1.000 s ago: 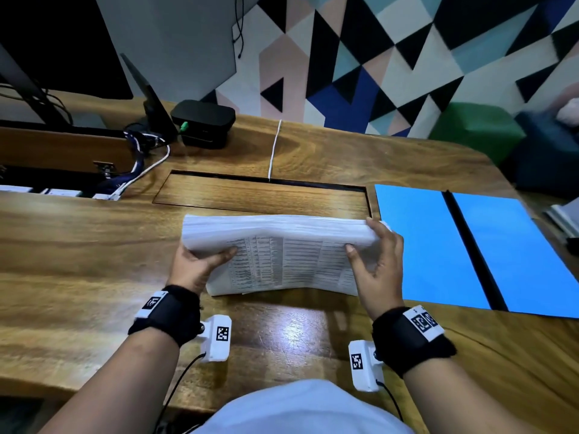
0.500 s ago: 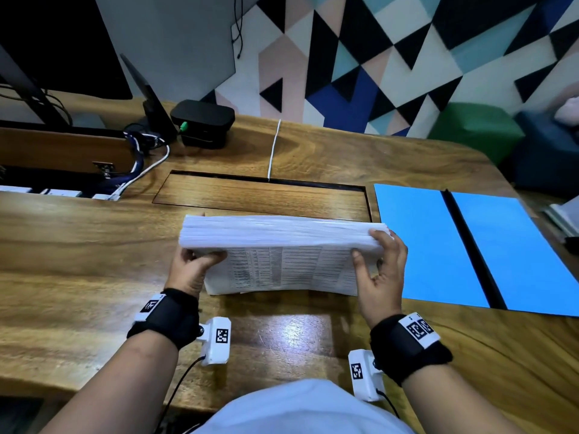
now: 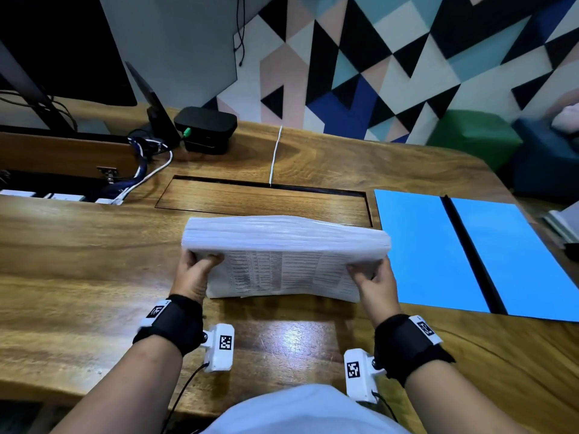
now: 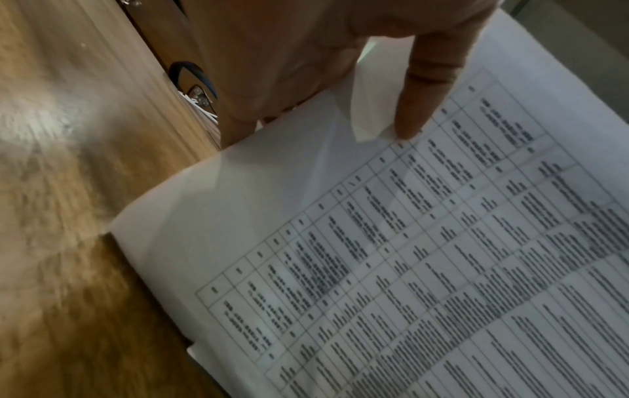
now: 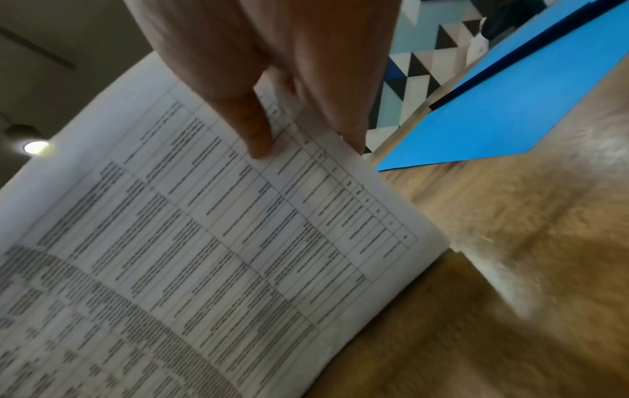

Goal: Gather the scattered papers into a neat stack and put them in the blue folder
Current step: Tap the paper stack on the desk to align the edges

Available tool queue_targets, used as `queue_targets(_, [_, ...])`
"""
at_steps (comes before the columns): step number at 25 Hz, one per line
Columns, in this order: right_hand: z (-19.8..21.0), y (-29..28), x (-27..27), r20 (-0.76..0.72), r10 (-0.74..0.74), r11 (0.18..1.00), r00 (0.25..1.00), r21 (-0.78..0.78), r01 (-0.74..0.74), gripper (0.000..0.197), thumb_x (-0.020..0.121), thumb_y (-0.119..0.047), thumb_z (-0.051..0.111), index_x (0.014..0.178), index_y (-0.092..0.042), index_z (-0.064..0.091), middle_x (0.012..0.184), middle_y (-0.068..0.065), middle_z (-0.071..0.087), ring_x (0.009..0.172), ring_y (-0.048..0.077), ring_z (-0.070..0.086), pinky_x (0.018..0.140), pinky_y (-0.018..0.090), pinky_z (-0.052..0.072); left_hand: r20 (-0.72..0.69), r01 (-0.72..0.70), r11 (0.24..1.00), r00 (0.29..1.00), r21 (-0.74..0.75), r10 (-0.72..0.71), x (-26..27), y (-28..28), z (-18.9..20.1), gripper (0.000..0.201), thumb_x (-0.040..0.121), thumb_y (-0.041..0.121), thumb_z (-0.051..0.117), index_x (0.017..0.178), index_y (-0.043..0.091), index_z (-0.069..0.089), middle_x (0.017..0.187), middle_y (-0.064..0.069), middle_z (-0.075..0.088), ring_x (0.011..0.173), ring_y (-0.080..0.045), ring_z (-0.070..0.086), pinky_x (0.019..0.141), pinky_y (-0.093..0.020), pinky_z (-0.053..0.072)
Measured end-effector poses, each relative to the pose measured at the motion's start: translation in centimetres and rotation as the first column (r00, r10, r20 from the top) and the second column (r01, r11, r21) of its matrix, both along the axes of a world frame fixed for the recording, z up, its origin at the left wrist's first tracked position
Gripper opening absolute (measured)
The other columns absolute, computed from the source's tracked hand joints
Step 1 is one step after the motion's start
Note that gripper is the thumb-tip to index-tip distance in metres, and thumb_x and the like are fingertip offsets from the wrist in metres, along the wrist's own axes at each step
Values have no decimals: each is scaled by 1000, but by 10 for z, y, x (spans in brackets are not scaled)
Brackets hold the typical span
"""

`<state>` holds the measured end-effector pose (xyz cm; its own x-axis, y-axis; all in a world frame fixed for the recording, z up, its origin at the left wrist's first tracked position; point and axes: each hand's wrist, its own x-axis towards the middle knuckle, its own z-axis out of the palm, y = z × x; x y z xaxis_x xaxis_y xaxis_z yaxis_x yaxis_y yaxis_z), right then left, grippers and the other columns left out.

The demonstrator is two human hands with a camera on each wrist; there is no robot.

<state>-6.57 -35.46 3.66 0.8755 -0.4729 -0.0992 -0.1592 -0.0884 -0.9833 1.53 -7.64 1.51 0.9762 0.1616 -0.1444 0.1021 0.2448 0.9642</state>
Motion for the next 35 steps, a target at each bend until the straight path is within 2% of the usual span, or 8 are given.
queue_targets(5, [18,-9,11,136,-39,999,990,-12,41,34,91,-3,55,120,-19,51,111,-4,61,98,7,56,79,17,44,42,-30,1000,999,3,30,9,3,14,37,78,-9,56,97,24,58,83,12,69,72,4,64,64,-12,50])
queue_targets(8, [13,-8,6,87,-3,1000,996,-1,3,38,88,-1,59,119,-19,48,107,-7,60,95,2,57,76,9,46,1,-4,999,1000,39,4,10,4,11,41,73,0,64,108,19,57,102,0,66,90,-10,62,80,-23,46])
queue_targets(17, [13,-1,8,89,-114,993,989,8,114,43,86,-5,63,127,-8,48,112,-2,60,107,14,56,97,30,42,-34,18,997,999,74,-16,-1,0,13,47,84,-1,62,128,12,51,120,-8,61,103,-18,56,95,-31,42])
queue_targets(21, [13,3,12,60,-126,992,990,23,124,34,88,-2,60,121,-6,55,108,4,63,102,16,61,93,31,48,-66,9,998,998,61,-5,-1,-3,12,45,84,-3,61,125,13,52,118,-11,62,95,-16,59,81,-26,48])
queue_targets(24, [17,-2,12,116,-126,992,985,31,123,33,88,1,59,120,-8,53,100,-6,64,84,-10,61,82,9,49,-26,1,999,1000,53,0,0,3,18,44,84,-5,60,122,17,52,106,-1,64,84,-4,61,66,-15,50])
queue_targets(28, [17,4,12,68,-58,998,996,3,58,32,90,-2,57,113,-22,47,97,-17,58,97,11,58,102,38,44,-64,21,997,998,76,-16,3,3,19,44,83,-4,62,124,9,52,116,-9,61,88,-10,59,72,-22,47])
queue_targets(32, [29,5,12,165,-87,996,982,18,86,33,93,-4,53,121,-18,47,110,1,62,97,10,57,95,30,41,-9,-3,997,1000,74,4,9,5,28,41,84,-6,59,122,10,53,100,1,63,85,-7,58,69,-18,47])
queue_targets(35, [22,2,7,230,-39,993,972,-100,64,54,89,-5,59,123,-43,38,123,-2,52,122,21,51,101,31,41,-36,19,996,999,82,-16,4,3,23,45,79,-1,67,120,12,52,101,1,62,89,-9,57,72,-23,45])
